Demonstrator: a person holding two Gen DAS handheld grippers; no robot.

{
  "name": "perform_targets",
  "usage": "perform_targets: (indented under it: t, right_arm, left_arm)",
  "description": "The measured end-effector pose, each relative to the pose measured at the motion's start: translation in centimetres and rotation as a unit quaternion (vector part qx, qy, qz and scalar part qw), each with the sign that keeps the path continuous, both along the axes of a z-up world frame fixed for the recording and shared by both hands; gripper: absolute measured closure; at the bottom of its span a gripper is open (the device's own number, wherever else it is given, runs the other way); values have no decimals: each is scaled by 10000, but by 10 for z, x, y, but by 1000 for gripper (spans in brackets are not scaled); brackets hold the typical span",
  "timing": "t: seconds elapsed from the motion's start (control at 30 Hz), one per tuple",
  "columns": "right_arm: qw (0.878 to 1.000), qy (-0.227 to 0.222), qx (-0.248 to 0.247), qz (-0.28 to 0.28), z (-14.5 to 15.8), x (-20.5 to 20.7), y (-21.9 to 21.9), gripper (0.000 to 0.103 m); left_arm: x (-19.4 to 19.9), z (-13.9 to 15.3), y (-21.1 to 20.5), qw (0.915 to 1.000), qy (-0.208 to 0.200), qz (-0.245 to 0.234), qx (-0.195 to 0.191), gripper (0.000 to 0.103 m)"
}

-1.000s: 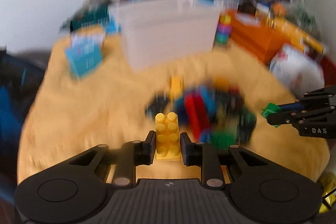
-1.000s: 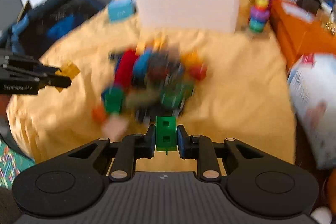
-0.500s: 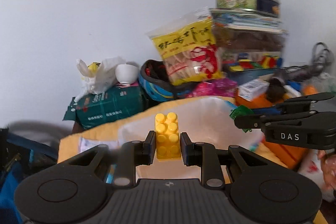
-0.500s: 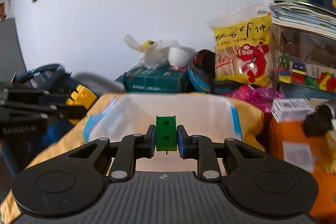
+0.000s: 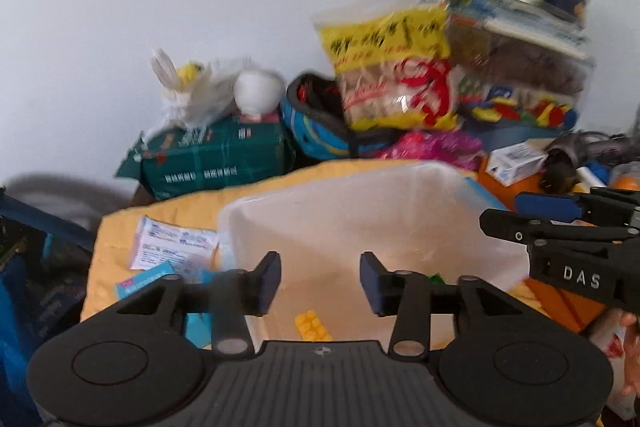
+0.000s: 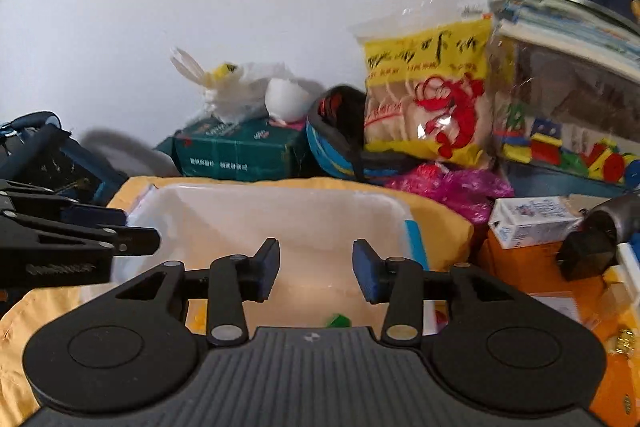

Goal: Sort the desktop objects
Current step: 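Carry both bricks over the white bin and open both tools to drop them, then grasp a wooden cube with the right tool while the left tool grasps another wooden cube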

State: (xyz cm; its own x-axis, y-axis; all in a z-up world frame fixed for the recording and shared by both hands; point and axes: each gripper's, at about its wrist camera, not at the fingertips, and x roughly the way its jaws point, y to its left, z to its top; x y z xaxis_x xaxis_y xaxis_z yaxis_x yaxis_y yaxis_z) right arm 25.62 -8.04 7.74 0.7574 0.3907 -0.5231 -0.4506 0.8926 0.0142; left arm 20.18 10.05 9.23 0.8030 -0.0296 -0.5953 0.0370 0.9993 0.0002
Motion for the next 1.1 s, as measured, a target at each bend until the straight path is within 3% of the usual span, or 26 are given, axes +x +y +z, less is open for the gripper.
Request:
perform_targets:
  t: [0.1, 0.23, 0.33, 0.53, 0.67, 0.87, 0.97, 1.1]
  right_arm:
    - [9997, -130, 160, 149, 6, -28, -13, 58]
    - [9978, -186, 187, 605, -1, -77, -28, 56]
    - [9950, -51, 163, 984, -16, -115, -38, 55]
    - [9899, 630, -169, 1259, -61, -173, -58, 56]
    - [9819, 1179, -300, 1452, -91, -199, -64, 56]
    - [9757, 1594, -254, 1484, -111, -220, -57, 61]
    - [9720, 1403, -289, 1861, -110, -235, -46, 62]
    - [9618, 957, -1007, 2357, -114, -250, -19, 57]
  left_arm:
    - [-44, 2, -5, 9998, -187, -76, 5, 31]
    - [-105, -19, -14, 9991, 33, -400, 161, 30]
    - [-149, -49, -22, 9973, 455, -525, 246, 30]
    - [-211, -103, -37, 9896, 1138, -768, 430, 33]
    - [-234, -118, -44, 9874, 1299, -842, 335, 33]
    - [-242, -132, -57, 9848, 1432, -926, 327, 39]
    - [-246, -134, -56, 9853, 1440, -837, 377, 39]
    - [-247, -136, -52, 9854, 1499, -710, 393, 39]
